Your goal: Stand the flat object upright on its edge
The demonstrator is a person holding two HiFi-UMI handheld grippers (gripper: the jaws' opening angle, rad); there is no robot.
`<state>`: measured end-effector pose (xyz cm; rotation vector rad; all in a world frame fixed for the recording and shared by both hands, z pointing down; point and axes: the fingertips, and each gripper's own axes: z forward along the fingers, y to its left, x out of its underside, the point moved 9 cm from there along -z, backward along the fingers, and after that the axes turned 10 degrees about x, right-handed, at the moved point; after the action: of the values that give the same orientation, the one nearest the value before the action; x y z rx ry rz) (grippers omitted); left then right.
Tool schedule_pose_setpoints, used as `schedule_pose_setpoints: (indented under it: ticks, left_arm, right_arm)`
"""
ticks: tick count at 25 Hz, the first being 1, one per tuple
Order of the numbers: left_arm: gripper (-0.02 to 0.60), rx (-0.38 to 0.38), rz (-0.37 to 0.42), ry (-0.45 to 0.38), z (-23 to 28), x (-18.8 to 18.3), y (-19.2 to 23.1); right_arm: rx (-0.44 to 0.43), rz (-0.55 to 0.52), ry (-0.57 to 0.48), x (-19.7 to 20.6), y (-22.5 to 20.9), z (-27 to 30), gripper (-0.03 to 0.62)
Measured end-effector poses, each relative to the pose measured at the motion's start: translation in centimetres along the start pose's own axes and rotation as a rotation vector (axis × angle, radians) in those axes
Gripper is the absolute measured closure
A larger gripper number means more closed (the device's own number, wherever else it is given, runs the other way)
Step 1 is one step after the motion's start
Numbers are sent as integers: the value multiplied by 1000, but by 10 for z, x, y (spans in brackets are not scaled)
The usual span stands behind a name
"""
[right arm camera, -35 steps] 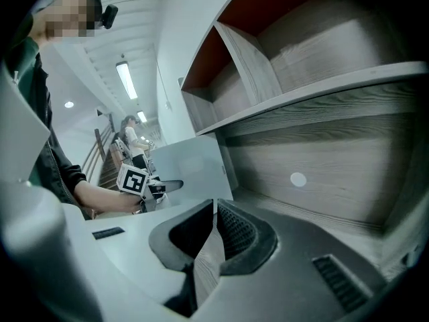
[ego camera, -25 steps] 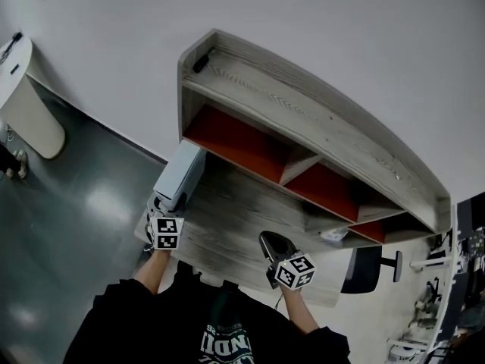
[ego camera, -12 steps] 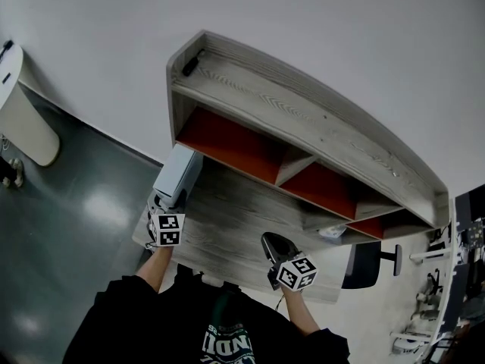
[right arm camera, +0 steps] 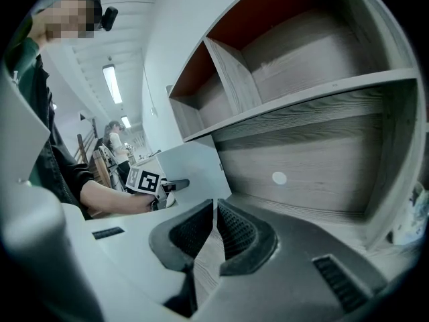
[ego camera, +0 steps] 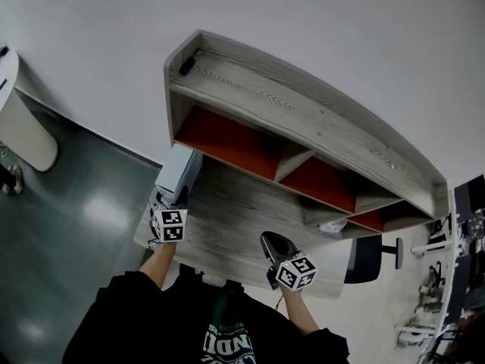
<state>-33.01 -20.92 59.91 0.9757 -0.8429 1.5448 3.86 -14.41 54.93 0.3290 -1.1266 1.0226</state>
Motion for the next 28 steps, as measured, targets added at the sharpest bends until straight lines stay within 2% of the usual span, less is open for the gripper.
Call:
schedule_pose_setpoints:
  ticks: [8,16,21,28]
  left_arm:
    - [264,5,-6,6,4,-2,1]
    - [219,61,-26,63,2,6,2]
    - [206,71,-34,71,-18,16,0]
    - [207,79,-52,68,-69,23,-14]
  right_arm:
    - [50,39,-14,18,14,-18,551]
    - [77,87,-27,38,32,-32,551]
    - [63,79,-27,44,35,-39,551]
    - [119,33,-51,34,40,-45,551]
